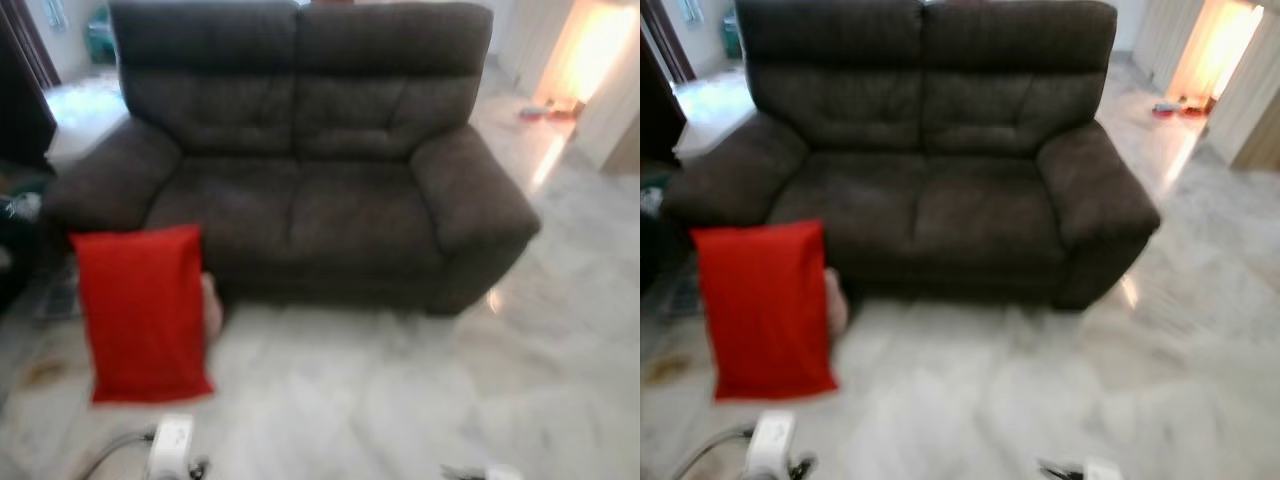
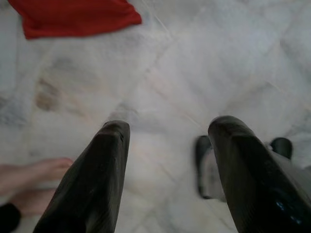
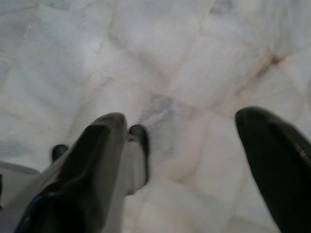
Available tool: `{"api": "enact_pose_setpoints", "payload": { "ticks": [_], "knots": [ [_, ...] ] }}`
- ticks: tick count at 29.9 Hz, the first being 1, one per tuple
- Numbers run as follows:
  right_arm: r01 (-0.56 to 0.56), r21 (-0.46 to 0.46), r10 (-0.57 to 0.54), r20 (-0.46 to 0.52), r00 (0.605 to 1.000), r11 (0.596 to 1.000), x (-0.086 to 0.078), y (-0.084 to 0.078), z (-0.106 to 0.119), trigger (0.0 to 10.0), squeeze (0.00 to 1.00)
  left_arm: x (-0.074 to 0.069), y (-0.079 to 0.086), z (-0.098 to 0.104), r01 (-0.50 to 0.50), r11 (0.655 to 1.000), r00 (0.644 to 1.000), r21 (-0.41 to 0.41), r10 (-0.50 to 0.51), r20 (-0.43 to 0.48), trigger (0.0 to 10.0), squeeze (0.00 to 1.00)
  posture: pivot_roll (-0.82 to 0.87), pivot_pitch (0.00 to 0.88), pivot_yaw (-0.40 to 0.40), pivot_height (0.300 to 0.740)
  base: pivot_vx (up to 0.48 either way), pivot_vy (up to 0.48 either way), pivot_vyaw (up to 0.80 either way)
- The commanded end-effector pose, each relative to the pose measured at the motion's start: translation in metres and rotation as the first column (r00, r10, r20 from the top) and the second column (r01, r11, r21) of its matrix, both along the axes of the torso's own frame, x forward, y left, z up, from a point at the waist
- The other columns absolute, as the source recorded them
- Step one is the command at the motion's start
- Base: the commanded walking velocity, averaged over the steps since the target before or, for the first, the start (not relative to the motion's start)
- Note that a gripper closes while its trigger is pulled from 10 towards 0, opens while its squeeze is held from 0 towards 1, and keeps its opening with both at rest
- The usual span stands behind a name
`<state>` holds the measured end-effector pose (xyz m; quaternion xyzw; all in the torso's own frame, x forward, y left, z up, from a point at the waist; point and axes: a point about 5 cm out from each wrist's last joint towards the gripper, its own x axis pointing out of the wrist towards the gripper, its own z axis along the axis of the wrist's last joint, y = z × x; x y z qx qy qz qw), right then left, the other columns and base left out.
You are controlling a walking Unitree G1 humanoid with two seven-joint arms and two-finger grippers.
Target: Move the pillow to the sofa from floor
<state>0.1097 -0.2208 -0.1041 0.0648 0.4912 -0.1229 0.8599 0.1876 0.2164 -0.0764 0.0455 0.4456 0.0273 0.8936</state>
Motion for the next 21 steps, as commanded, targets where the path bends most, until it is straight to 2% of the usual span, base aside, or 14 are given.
{"api": "enact_pose_setpoints", "payload": {
  "ticks": [1, 4, 9, 21],
  "knots": [
    [-0.007, 0.009, 0.007, 0.017, 1.0, 1.0, 0.0067, 0.0045, 0.001, 10.0, 0.0, -0.0006, 0.0089, 0.0016, -0.018, 1.0, 1.0, 0.018, 0.018, 0.001, 10.0, 0.0, 0.05, 0.001, -0.031, 0.74, 0.0, 0.48, 0.0],
    [-0.008, 0.01, 0.008, 0.018, 1.0, 1.0, 0.0068, 0.0046, 0.0011, 10.0, 0.0, -0.0005, 0.0089, 0.0017, -0.02, 1.0, 1.0, 0.02, 0.02, 0.002, 10.0, 0.0, 0.05, 0.001, -0.031, 0.74, 0.0, 0.48, 0.0],
    [-0.012, 0.015, 0.011, 0.019, 1.0, 1.0, 0.0069, 0.0048, 0.0011, 10.0, 0.0, 0.0002, 0.0093, 0.0023, -0.014, 0.999, 1.0, 0.034, 0.013, 0.009, 10.0, 0.0, 0.05, 0.001, -0.031, 0.74, 0.0, 0.0, 0.0],
    [-0.02, 0.023, 0.019, 0.029, 0.999, 1.0, 0.0081, 0.006, 0.0014, 10.0, 0.0, -0.0001, 0.0087, 0.002, -0.022, 1.0, 1.0, 0.004, 0.022, 0.009, 10.0, 0.0, 0.05, 0.0, -0.03, 0.74, 0.0, 0.0, 0.0]
  ]
}}
